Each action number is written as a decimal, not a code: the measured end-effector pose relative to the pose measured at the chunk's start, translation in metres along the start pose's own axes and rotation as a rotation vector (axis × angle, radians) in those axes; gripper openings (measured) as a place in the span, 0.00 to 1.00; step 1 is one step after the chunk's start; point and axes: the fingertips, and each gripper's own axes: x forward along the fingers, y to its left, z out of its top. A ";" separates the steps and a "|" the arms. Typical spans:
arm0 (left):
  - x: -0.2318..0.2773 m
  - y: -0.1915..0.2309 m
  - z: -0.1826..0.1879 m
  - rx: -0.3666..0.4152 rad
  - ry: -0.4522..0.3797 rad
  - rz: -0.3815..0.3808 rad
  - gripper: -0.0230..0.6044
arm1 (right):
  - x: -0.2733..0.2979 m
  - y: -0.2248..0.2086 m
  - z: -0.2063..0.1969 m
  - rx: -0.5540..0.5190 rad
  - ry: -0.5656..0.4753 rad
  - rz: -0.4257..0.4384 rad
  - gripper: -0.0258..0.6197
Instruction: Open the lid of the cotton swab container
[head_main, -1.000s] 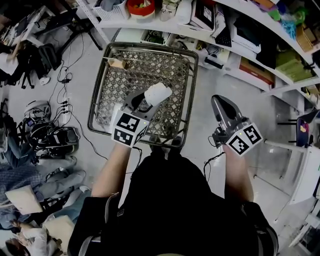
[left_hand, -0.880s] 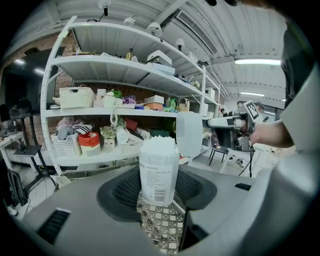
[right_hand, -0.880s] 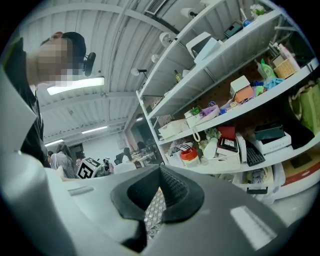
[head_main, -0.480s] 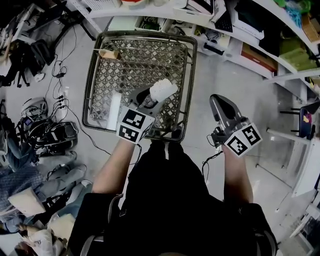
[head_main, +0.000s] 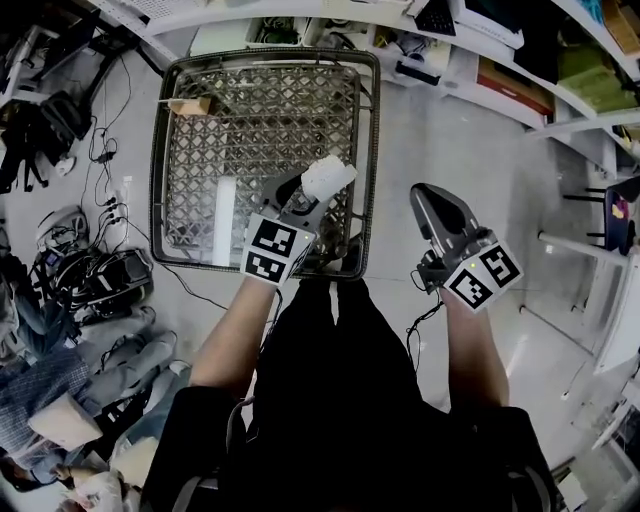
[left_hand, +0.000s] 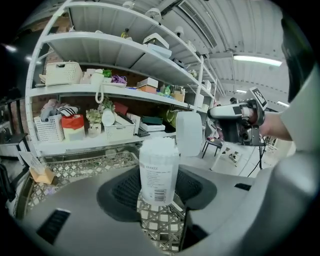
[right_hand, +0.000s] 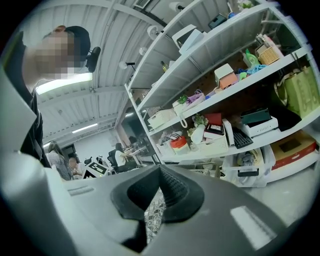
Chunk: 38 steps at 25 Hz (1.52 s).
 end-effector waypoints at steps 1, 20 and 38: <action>0.005 -0.001 -0.003 0.003 0.004 -0.004 0.35 | 0.001 -0.003 -0.003 0.003 0.002 -0.004 0.05; 0.085 -0.013 -0.076 -0.003 0.066 -0.025 0.35 | -0.004 -0.034 -0.069 0.047 0.088 -0.032 0.05; 0.121 -0.011 -0.100 0.073 0.088 -0.018 0.35 | -0.010 -0.049 -0.068 0.039 0.110 -0.047 0.05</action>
